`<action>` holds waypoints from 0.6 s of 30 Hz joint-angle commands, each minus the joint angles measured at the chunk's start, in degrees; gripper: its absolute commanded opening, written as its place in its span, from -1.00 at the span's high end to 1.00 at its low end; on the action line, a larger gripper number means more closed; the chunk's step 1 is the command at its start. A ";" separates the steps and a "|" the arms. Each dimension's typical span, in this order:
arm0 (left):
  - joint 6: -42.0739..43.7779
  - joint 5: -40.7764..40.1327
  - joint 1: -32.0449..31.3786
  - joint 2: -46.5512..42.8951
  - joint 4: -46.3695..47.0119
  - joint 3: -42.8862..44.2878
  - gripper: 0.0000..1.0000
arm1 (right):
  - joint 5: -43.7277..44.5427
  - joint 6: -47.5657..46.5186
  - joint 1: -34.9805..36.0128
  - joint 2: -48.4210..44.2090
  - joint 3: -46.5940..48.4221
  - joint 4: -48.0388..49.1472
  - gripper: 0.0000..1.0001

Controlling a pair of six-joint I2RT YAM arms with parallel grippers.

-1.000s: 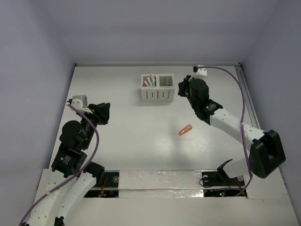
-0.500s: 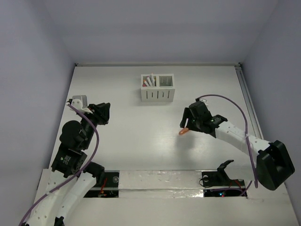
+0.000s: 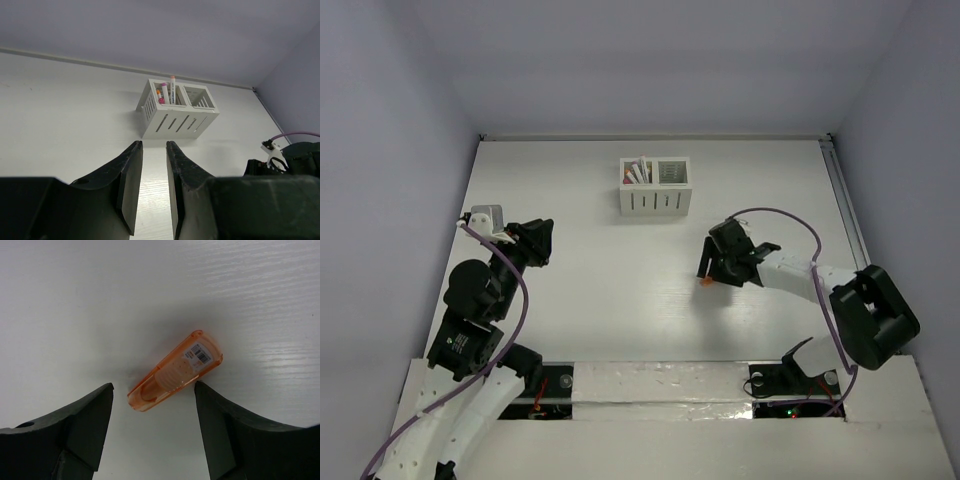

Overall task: Sort the stationery into containers
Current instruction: Pick up the stationery from the center of the board.

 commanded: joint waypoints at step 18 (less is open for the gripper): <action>0.49 -0.36 -0.29 -0.06 2.25 0.04 0.54 | 8.41 -8.07 1.78 14.92 10.46 0.80 0.28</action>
